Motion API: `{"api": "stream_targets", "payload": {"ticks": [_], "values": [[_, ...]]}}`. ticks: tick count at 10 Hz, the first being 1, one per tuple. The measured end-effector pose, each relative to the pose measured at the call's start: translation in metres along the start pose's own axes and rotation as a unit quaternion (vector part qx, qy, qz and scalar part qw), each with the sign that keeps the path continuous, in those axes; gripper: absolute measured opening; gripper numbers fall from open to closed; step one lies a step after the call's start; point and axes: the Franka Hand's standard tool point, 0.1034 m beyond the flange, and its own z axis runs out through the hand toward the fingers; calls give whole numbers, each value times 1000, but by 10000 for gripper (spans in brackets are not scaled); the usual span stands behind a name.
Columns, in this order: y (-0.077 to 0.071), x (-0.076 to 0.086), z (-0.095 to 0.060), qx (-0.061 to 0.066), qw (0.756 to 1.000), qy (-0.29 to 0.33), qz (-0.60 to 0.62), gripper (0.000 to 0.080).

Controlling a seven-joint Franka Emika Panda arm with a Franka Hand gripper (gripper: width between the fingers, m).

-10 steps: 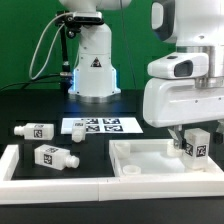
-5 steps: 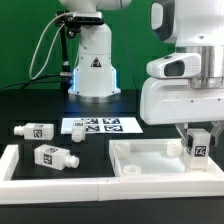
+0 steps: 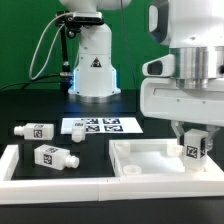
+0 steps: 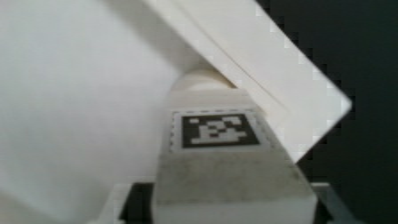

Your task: Assemble one leg

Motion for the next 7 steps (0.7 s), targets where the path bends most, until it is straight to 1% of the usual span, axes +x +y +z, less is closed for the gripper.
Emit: {"api": "stream_targets", "payload": {"ticks": [1,2,3,4,5,6,7], "values": [[2,3,0,5,998,-10,69,287],[3,3,0,4,994,-12,106,287],[2,3,0,4,996,-12,93,315],[3,3,0,4,996,-12,84,315],[2,3,0,2,998,-13,65,492],[0,3,-4,-1,998,-21,-57,492],[-4,6,-8,6,986,-24,-162,614]]}}
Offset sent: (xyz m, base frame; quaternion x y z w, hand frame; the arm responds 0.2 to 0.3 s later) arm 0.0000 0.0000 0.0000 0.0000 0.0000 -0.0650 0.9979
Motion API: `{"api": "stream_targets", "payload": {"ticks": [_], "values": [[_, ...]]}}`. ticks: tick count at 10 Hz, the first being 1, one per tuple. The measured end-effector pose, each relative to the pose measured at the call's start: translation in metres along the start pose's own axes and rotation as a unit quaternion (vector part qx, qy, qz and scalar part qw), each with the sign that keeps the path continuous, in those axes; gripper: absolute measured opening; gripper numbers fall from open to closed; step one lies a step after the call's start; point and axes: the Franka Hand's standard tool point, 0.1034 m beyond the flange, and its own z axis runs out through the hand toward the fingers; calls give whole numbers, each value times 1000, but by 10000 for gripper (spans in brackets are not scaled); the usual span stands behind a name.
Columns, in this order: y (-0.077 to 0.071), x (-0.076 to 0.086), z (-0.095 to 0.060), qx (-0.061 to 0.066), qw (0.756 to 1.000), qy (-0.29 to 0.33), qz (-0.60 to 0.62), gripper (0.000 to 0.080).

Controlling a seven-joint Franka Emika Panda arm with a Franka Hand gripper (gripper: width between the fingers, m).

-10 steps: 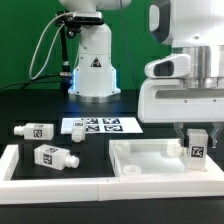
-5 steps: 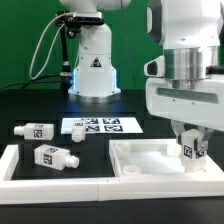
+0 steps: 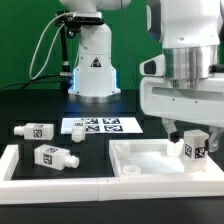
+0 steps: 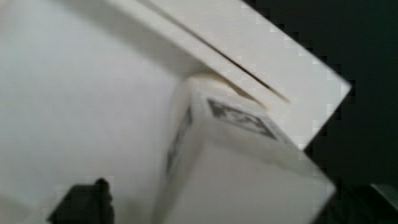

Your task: Assemble one leg

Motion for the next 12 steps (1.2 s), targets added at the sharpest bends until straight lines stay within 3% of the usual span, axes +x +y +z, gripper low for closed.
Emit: {"api": "stream_targets", "payload": {"ticks": [6,8,10,11,12], "values": [[1,-1,-1,-1,977,-5,-213,649],[0,-1,-2,-17,928,-1,-373,649],[1,0,-1,-17,939,0,-345,649],[1,0,-1,-17,938,0,-345,528],[1,0,-1,-17,942,0,-336,528]]}}
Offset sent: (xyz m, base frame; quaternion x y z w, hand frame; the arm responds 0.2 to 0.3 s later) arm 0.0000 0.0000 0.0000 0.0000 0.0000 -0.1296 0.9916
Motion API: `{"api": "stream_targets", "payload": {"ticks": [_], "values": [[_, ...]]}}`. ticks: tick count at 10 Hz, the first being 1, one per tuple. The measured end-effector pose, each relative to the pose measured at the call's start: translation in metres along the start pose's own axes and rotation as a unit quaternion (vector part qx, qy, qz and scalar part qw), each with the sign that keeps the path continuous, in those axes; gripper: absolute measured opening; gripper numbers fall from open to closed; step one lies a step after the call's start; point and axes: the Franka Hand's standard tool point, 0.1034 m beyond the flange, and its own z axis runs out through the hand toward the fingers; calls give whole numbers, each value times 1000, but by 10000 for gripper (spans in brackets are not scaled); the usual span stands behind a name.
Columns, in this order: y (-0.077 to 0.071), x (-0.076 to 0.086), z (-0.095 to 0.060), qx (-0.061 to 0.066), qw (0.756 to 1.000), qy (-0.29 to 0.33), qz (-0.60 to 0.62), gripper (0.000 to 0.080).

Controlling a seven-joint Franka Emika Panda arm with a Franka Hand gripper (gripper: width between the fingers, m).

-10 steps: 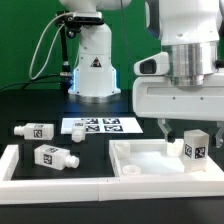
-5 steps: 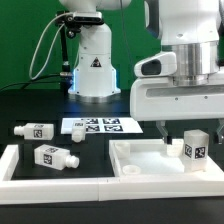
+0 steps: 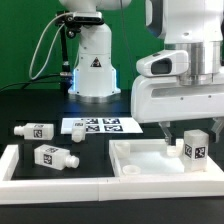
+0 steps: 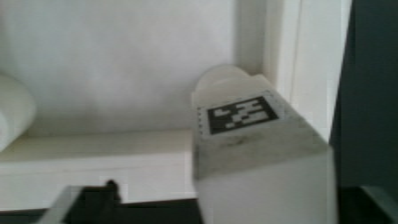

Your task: Assemble one leg

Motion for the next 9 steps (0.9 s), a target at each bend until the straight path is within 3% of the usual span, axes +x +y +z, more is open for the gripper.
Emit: {"api": "stream_targets", "payload": {"ticks": [1,2,4,6,7,9], "values": [[0,0,0,0,999,0,36,346],[0,0,0,0,997,0,80,285],[-7,-1,4,-2,981,1,194,285],[-5,-2,4,-9,948,3,319,285],[-4,-3,4,-11,902,1,431,285],[-6,-6,4,-1,773,-6,634,287]]}}
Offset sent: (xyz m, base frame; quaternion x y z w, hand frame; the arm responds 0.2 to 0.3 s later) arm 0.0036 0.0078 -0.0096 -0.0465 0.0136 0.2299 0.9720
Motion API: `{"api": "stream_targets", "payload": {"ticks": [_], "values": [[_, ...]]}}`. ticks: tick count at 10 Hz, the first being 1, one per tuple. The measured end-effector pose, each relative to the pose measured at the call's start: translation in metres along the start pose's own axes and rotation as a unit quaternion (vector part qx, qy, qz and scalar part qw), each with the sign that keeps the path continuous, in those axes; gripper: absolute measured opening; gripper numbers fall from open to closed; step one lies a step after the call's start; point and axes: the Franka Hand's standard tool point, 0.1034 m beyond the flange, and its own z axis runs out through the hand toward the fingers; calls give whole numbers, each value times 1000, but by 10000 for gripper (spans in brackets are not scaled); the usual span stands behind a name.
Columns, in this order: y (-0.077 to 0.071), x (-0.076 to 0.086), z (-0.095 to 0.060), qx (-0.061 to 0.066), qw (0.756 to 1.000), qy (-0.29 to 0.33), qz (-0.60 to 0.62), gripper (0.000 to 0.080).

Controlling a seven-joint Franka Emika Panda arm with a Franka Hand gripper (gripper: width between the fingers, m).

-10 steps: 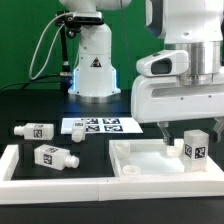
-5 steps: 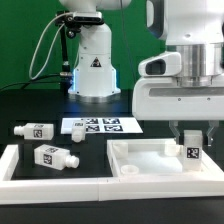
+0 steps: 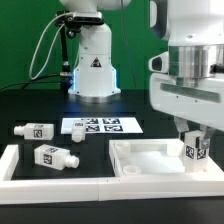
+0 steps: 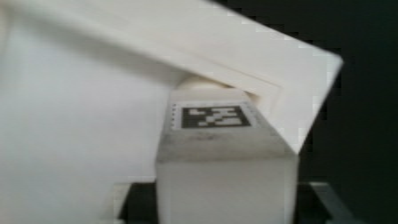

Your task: Assemble one leg

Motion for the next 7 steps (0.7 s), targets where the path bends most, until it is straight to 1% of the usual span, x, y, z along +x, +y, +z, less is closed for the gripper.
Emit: {"api": "stream_targets", "payload": {"ticks": [2,3,4,5,6,7], "values": [[1,1,0,-1,999,-1,41,287],[1,1,0,-1,1000,-1,17,287],[0,0,0,0,1000,-1,-22,482],[-1,-5,-1,1,994,-2,-110,482],[-7,-10,-5,5,973,-4,-230,612],[-5,-15,-2,4,947,-8,-322,639]]}}
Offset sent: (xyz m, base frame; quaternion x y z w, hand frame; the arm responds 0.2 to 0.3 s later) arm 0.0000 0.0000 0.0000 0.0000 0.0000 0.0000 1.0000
